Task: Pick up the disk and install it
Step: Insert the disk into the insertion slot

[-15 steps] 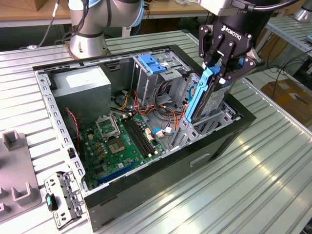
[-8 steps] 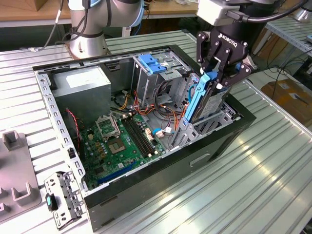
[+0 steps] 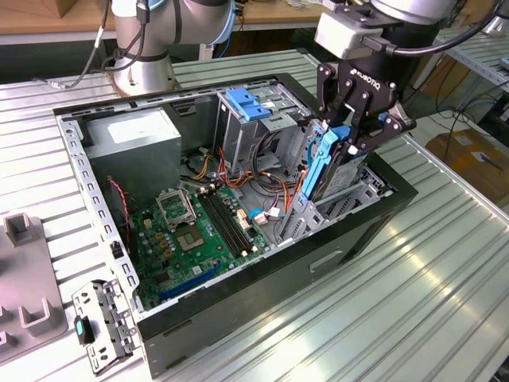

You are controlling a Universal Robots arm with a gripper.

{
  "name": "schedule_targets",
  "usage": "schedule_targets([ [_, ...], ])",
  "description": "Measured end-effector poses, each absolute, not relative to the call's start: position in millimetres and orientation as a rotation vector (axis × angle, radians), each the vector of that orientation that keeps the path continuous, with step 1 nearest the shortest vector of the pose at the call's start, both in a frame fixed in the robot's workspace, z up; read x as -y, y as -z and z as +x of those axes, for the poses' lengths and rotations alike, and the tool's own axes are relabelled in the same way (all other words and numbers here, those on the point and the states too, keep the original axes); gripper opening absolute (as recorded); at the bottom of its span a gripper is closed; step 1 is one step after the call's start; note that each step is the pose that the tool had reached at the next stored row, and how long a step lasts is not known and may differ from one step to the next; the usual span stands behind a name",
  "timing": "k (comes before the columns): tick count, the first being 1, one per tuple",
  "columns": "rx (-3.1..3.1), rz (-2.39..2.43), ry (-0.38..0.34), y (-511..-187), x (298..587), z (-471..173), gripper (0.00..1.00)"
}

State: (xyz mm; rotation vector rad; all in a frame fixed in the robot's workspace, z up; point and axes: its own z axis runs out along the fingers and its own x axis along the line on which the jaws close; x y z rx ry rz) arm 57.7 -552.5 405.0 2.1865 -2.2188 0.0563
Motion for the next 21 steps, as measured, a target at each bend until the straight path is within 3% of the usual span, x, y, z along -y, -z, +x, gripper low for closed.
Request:
schedule_targets([
  [14,2.216,2.184,-0.063,-384,553,58,0.38],
  [15,2.216,2.184,-0.063,-384,553,58,0.44],
  [18,2.216,2.184,-0.063,-378,553,58,0.44],
  [21,2.216,2.184,-0.063,-371,554,58,0.36],
])
